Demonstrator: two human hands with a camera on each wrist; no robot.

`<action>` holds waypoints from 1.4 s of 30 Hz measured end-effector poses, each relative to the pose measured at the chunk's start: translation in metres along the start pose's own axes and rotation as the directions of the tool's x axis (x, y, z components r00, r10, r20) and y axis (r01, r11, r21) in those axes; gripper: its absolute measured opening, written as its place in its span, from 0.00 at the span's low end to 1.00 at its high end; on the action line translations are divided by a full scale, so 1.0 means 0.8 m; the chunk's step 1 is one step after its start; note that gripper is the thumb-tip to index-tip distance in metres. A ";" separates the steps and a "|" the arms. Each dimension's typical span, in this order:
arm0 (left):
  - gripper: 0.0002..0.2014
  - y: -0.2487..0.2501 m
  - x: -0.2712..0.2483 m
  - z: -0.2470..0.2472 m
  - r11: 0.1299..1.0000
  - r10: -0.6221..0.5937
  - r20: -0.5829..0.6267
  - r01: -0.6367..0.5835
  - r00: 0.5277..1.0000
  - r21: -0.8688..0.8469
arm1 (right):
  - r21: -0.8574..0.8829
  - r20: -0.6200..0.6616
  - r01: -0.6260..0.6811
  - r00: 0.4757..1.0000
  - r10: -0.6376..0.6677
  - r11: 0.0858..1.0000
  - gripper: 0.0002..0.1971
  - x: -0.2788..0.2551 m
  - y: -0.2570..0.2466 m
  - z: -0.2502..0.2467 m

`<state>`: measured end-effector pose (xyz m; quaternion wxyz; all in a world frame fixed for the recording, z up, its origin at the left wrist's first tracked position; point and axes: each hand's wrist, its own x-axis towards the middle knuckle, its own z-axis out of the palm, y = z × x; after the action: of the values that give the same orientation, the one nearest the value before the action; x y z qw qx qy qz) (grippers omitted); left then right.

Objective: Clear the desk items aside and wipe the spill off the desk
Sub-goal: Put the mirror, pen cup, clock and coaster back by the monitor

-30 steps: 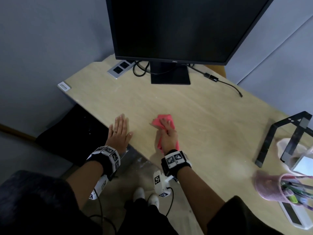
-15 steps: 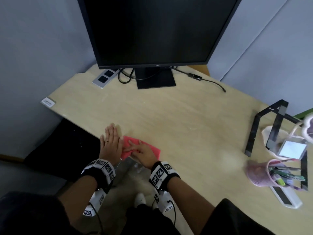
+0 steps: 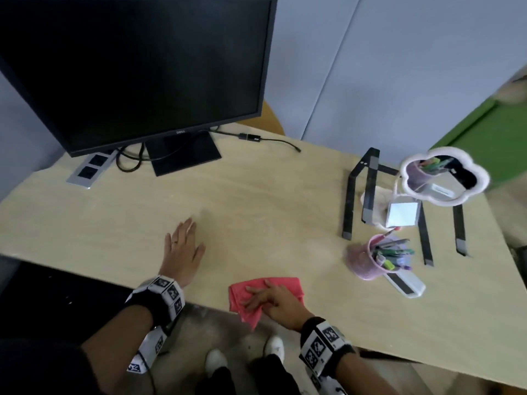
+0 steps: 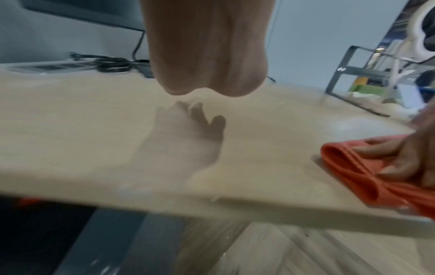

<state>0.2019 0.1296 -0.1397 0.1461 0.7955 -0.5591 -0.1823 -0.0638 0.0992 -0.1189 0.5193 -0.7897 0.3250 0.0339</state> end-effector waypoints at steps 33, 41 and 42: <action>0.22 0.455 0.133 0.105 0.829 0.233 0.297 -0.030 0.926 -0.558 | 0.341 -0.868 -0.421 0.202 0.454 0.840 0.25 -0.236 0.203 -0.403; 0.22 0.463 0.139 0.110 0.823 0.248 0.271 -0.055 0.930 -0.565 | 0.115 -0.951 0.096 0.299 0.082 0.989 0.12 -0.186 0.155 -0.448; 0.22 0.464 0.139 0.108 0.822 0.256 0.265 -0.066 0.930 -0.565 | 0.130 -0.955 0.115 0.282 0.093 0.985 0.08 -0.181 0.153 -0.453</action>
<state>-0.1135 -0.1009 -0.0683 0.2869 0.6276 -0.5660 -0.4511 -0.3477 -0.1674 0.0065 0.2873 -0.6059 0.5672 -0.4781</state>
